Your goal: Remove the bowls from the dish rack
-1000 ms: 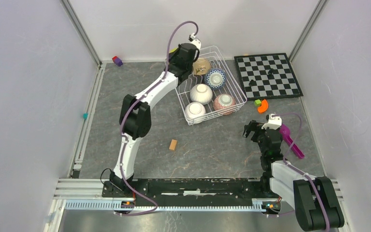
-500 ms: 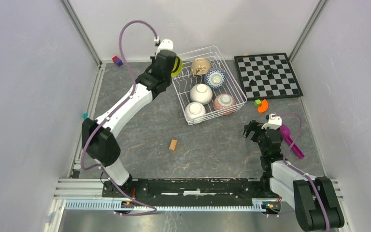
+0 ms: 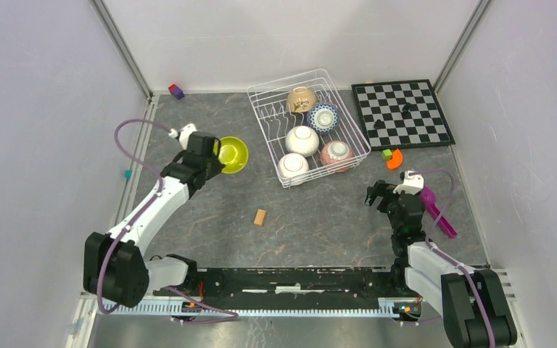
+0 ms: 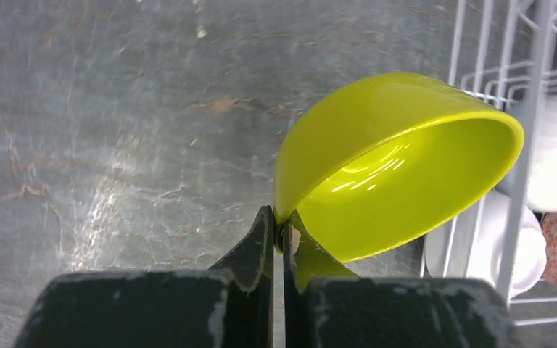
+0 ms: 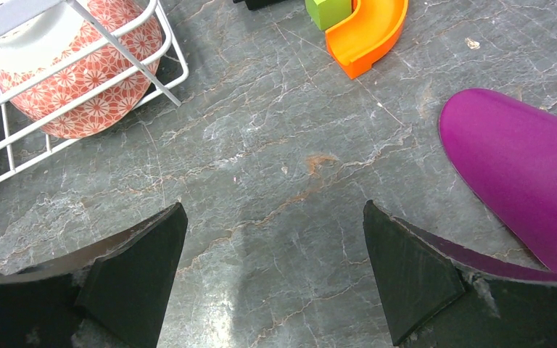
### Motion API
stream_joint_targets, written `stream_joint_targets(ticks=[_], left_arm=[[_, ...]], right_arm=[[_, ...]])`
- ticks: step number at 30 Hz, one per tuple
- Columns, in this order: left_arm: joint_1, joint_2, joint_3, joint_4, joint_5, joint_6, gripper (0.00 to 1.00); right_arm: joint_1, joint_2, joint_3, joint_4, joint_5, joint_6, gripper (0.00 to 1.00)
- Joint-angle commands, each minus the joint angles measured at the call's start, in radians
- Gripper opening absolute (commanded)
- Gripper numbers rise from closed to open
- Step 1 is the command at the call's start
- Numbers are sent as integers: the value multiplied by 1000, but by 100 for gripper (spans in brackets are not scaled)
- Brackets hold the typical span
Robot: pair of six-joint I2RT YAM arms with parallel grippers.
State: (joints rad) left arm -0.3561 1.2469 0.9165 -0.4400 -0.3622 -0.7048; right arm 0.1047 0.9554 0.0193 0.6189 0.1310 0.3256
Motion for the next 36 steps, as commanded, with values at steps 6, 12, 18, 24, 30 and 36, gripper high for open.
stream_joint_targets(ticks=[6, 12, 18, 24, 30, 36], left_arm=[[161, -7, -89, -93, 117, -236, 2], [192, 1, -96, -125, 153, -240, 2], [219, -18, -116, -101, 199, -266, 19], [227, -23, -102, -115, 196, -254, 35], [233, -59, -107, -111, 181, -250, 41], [235, -83, -86, -146, 140, -240, 44]], right_arm=[[0, -3, -10, 16, -1, 3, 98], [1, 5, -6, 15, -1, 3, 98], [0, -15, -15, 28, -2, 4, 98], [0, -11, -14, 28, -4, 5, 98], [0, -16, -15, 30, -3, 5, 98], [1, -12, -15, 31, -4, 5, 98]])
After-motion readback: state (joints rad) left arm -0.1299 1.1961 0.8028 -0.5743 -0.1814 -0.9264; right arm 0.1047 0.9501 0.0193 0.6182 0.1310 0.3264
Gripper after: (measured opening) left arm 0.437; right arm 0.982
